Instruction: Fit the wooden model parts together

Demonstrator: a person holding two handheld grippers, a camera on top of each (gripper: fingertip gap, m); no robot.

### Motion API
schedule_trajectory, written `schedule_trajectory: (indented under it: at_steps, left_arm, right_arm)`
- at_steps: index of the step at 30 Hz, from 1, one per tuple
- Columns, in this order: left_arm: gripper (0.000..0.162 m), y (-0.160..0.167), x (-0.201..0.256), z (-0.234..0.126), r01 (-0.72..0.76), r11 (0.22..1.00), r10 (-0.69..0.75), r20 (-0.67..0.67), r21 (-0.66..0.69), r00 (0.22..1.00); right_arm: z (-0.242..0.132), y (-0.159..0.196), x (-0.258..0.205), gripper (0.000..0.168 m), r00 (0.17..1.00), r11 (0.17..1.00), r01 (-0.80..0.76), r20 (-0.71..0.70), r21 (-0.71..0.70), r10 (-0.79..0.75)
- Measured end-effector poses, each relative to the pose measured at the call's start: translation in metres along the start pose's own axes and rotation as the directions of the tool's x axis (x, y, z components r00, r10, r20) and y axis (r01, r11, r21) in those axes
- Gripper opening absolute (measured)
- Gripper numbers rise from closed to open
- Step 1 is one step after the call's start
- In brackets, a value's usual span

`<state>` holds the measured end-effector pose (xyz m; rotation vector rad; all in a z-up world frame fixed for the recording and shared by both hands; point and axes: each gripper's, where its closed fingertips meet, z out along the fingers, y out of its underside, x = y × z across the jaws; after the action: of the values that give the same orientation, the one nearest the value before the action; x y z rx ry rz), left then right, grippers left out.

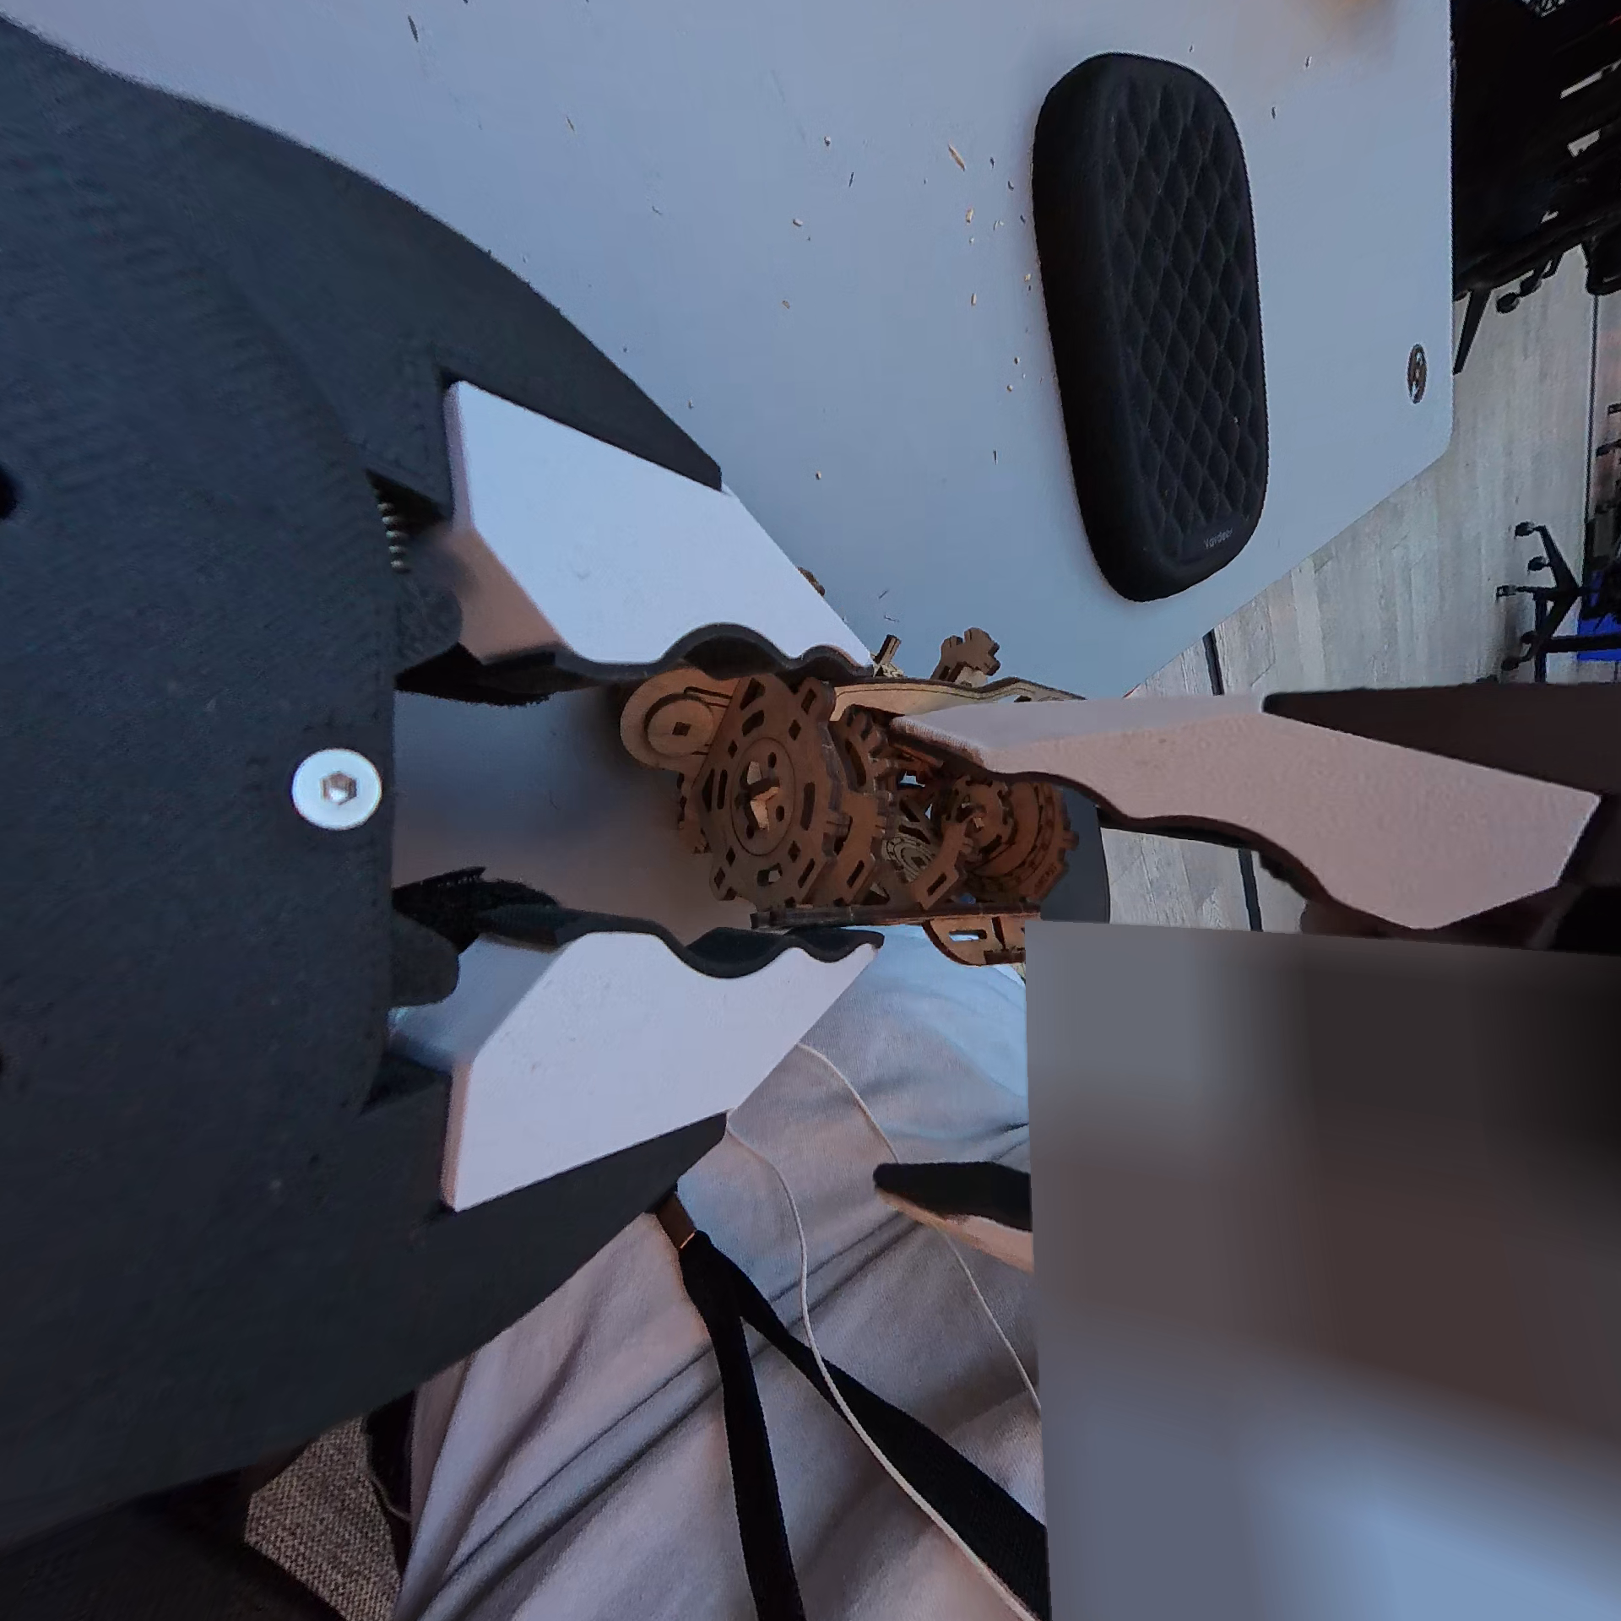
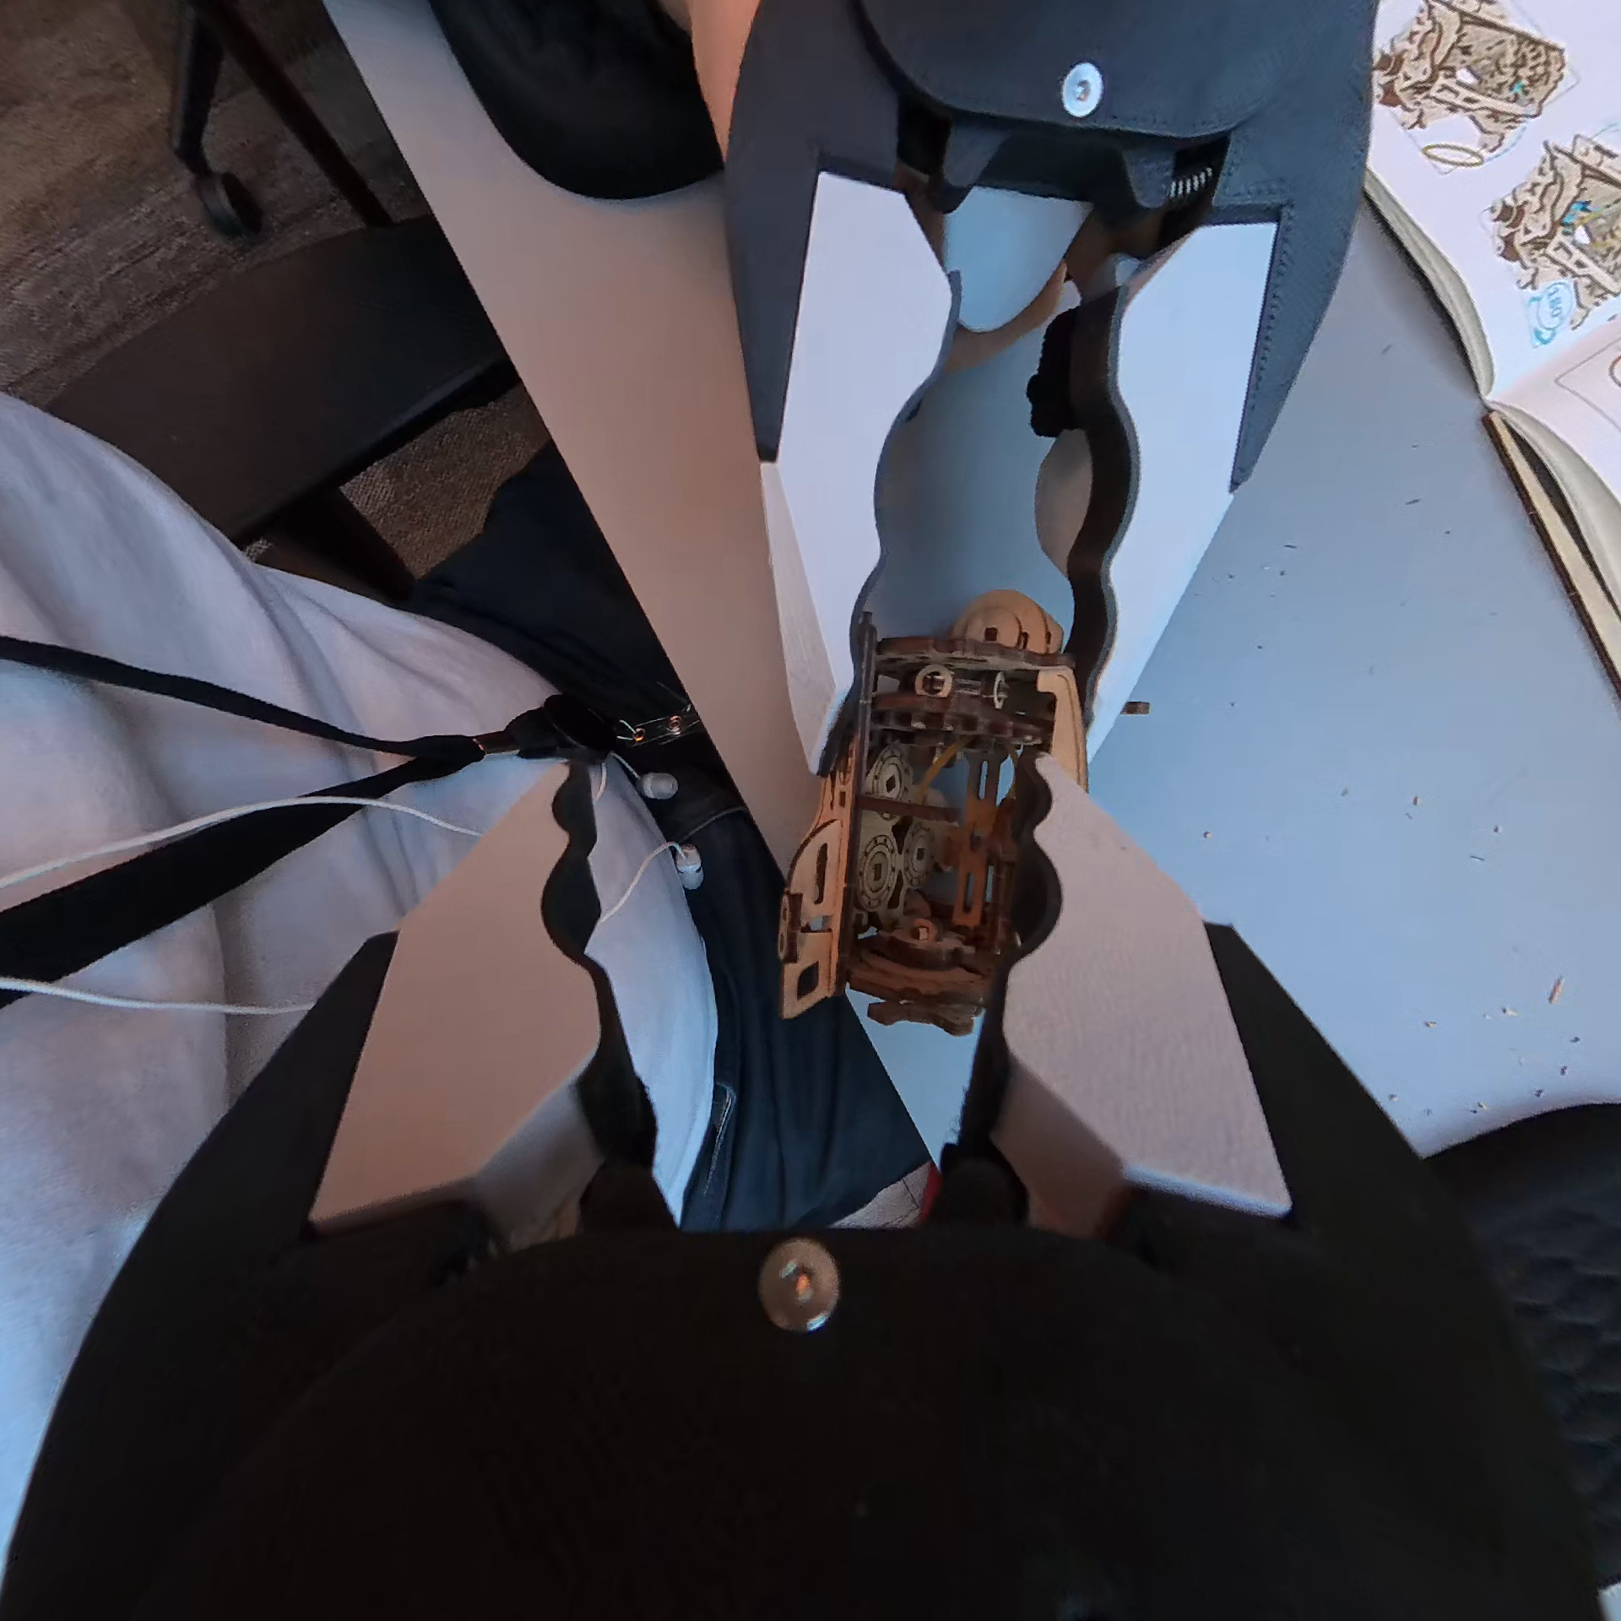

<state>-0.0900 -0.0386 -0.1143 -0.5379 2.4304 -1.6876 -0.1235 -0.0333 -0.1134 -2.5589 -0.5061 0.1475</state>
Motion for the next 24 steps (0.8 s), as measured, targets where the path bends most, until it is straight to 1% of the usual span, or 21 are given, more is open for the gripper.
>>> schedule_trajectory:
  at_steps: [7, 11, 13, 14, 15, 16, 19, 22, 24]
  left_arm:
    - [0.054, 0.0, -0.001, 0.001, 0.01, 1.0, -0.01, 0.016, 0.001, 1.0]
    - [0.053, 0.0, -0.001, 0.0, 0.01, 1.0, -0.01, 0.018, 0.001, 1.0]
    - [0.053, 0.0, 0.0, 0.0, 0.007, 1.0, -0.007, 0.011, 0.0, 1.0]
    - [0.054, 0.0, 0.001, 0.0, 0.004, 1.0, -0.004, 0.005, 0.0, 1.0]
    - [0.054, 0.0, 0.002, 0.001, 0.004, 1.0, -0.004, 0.002, -0.001, 1.0]
    - [0.054, 0.0, 0.002, 0.001, 0.008, 1.0, -0.008, 0.003, -0.001, 1.0]
    - [0.054, 0.0, 0.001, 0.001, 0.027, 1.0, -0.027, -0.007, 0.0, 1.0]
    - [0.054, 0.0, 0.002, 0.002, 0.032, 0.999, -0.032, -0.01, -0.001, 0.999]
    - [0.054, 0.0, 0.002, 0.002, 0.031, 1.0, -0.031, -0.01, -0.001, 0.999]
  right_arm:
    - [0.013, 0.002, 0.002, 0.094, 0.997, 0.999, -0.047, -0.068, -0.016, 0.046]
    - [0.017, 0.005, 0.005, 0.089, 0.993, 0.999, 0.003, -0.117, -0.033, -0.007]
    - [0.016, 0.006, 0.002, 0.09, 0.996, 0.999, 0.024, -0.083, -0.034, -0.027]
    - [0.015, 0.008, -0.001, 0.091, 0.997, 0.997, 0.059, -0.052, -0.042, -0.061]
    - [0.013, 0.009, -0.001, 0.088, 0.996, 0.996, 0.082, -0.032, -0.038, -0.084]
    - [0.012, 0.009, 0.0, 0.086, 0.997, 0.997, 0.075, -0.015, -0.028, -0.076]
    - [0.009, 0.008, -0.001, 0.087, 0.997, 0.998, 0.059, 0.056, 0.003, -0.059]
    - [0.009, 0.01, -0.001, 0.085, 0.994, 0.996, 0.094, 0.055, 0.0, -0.094]
    - [0.009, 0.011, 0.002, 0.08, 0.993, 0.994, 0.108, 0.042, 0.001, -0.108]
